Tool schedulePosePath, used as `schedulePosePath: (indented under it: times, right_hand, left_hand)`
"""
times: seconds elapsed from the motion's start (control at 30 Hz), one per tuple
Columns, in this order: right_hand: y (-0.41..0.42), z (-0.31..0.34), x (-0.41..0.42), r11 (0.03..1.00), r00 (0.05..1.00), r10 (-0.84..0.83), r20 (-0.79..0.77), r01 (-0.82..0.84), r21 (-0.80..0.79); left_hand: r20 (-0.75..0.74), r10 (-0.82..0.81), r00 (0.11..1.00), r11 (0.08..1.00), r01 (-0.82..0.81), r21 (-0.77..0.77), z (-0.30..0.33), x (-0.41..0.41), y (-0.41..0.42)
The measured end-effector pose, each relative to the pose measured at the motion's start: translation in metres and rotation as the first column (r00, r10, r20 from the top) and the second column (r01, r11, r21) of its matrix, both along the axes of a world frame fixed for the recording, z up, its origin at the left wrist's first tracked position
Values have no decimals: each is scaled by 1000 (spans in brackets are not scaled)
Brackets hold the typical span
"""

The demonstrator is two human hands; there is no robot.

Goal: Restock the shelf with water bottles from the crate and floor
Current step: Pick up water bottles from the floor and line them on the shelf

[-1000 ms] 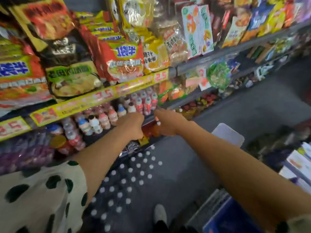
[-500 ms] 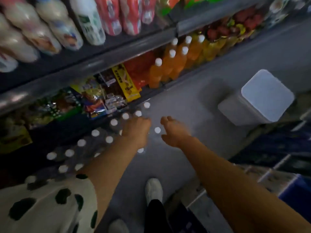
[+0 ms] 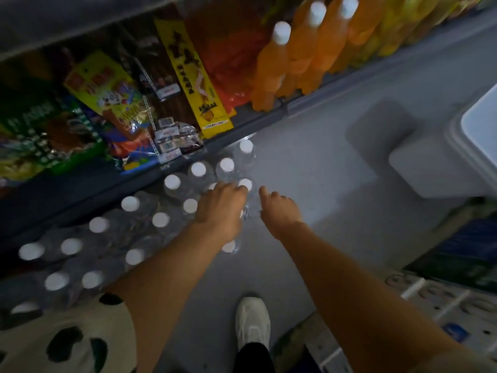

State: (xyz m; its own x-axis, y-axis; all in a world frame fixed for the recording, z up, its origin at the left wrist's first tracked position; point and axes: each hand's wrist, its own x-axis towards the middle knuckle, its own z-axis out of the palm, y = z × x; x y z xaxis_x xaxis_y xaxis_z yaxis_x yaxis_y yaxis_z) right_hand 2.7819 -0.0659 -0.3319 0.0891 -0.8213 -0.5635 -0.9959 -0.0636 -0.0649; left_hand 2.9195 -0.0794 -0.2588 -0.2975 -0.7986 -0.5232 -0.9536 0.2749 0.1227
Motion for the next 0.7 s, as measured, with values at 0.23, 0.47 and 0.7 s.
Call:
schedulePosePath:
  times: [0.23, 0.47, 0.7]
  right_hand:
    - [6, 108, -13, 997, 993, 7, 114, 2, -81]
    - [5, 341, -16, 981, 966, 124, 228, -84, -175]
    - [20, 599, 7, 917, 913, 278, 298, -159, -367]
  left_hand:
    - [-74, 20, 997, 1000, -20, -4, 76, 0, 3]
    - [-171, 22, 985, 1000, -19, 21, 235, 9, 14]
    - [-590, 72, 804, 997, -68, 29, 444, 40, 24]
